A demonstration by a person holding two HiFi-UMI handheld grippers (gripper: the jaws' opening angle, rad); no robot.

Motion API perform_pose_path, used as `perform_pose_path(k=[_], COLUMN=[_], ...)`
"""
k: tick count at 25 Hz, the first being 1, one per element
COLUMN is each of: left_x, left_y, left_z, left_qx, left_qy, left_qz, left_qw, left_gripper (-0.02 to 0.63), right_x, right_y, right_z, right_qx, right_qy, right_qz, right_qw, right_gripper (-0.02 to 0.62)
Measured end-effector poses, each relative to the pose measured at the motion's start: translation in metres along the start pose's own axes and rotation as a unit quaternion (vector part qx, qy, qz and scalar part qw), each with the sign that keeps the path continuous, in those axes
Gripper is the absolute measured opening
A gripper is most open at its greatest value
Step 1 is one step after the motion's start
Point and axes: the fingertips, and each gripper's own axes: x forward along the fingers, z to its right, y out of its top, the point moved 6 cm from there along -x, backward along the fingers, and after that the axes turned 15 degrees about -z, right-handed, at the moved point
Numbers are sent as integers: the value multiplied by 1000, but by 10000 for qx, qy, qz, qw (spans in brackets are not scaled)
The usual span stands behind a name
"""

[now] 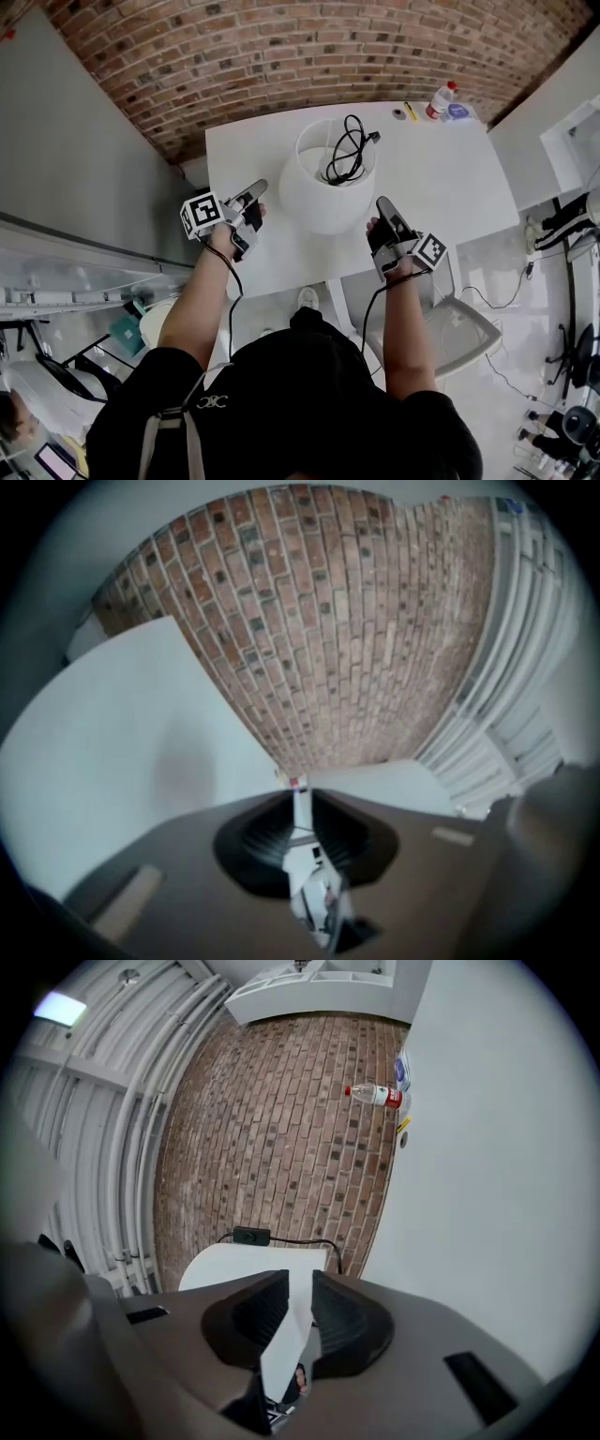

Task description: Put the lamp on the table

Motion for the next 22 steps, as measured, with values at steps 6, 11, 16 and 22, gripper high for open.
perform_pose_path(k=[6, 11, 16, 22], left_x=[-27, -42, -56, -71], left_y=[-8, -13, -22, -60], left_z=[-4, 27, 81, 148], left_qx=[632, 1740, 3262, 4421], left_qy=[1258, 2292, 3075, 3004], left_qz=[-46, -19, 398, 626], left_qw=[9900, 9577, 8930, 8429], left_gripper=[-2, -2, -2, -2], right_x=[-17, -26, -23, -17], right_y=[-14, -37, -61, -97], right_z=[-5, -29, -90, -169], right_qx=[-531, -1728, -3738, -4897], right_qy=[-1063, -2510, -3758, -3818], right_qz=[-65, -213, 29, 758], right_qw=[9929, 9522, 8480, 7802], right_gripper=[0, -2, -2, -2])
